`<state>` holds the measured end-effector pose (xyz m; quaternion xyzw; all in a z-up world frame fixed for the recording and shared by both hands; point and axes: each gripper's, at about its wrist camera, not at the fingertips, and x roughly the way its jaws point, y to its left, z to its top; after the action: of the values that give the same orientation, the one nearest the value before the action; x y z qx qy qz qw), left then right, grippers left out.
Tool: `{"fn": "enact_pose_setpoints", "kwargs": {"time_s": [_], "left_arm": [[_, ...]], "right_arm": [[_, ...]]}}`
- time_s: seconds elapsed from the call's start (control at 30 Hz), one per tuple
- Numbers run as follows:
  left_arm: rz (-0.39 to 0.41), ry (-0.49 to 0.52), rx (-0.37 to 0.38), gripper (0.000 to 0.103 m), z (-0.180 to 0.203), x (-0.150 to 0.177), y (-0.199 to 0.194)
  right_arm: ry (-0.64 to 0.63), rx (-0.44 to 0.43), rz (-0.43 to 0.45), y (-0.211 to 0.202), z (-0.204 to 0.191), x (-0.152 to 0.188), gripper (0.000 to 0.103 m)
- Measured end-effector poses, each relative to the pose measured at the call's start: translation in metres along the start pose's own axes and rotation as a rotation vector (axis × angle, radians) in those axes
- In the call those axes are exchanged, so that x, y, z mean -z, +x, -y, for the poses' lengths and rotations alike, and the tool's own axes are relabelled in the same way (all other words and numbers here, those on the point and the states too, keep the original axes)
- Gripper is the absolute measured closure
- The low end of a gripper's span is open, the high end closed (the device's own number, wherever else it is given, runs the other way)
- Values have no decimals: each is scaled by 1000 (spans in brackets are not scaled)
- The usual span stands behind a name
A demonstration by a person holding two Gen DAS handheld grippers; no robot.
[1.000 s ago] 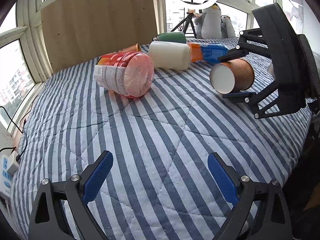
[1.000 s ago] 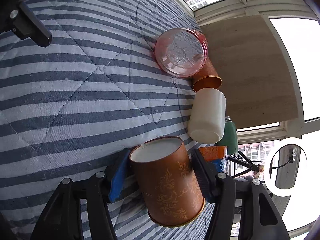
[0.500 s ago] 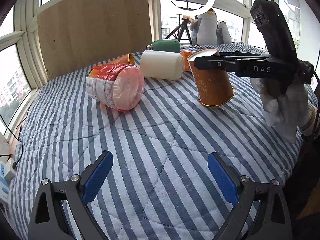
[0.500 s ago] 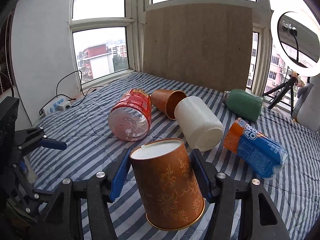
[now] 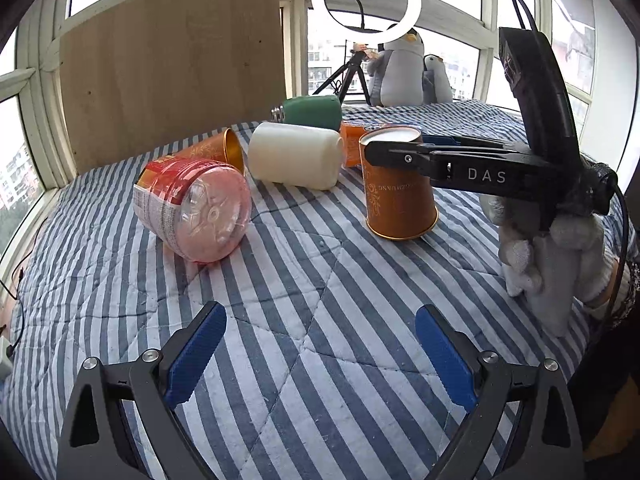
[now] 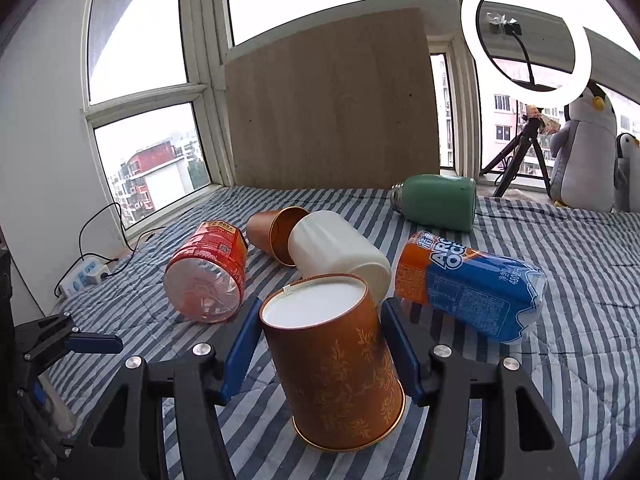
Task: Flip cup upside down
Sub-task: 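Rotate the cup rim-up with the right tool and lower it onto the bedspread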
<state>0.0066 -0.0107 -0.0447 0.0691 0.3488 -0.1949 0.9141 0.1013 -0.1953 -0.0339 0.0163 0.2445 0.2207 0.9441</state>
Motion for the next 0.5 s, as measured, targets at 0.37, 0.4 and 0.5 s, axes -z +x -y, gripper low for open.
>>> {"fn": "enact_pose_setpoints", "kwargs": {"time_s": [0.37, 0.4, 0.5], "left_arm": [[57, -45, 34, 6, 6, -7, 2], [69, -42, 27, 6, 9, -9, 2], [110, -40, 0, 6, 16, -15, 2]], "right_arm": [[-13, 89, -40, -21, -2, 14, 38], [-10, 90, -34, -26, -2, 16, 34], [-8, 111, -8, -45, -3, 22, 28]]}}
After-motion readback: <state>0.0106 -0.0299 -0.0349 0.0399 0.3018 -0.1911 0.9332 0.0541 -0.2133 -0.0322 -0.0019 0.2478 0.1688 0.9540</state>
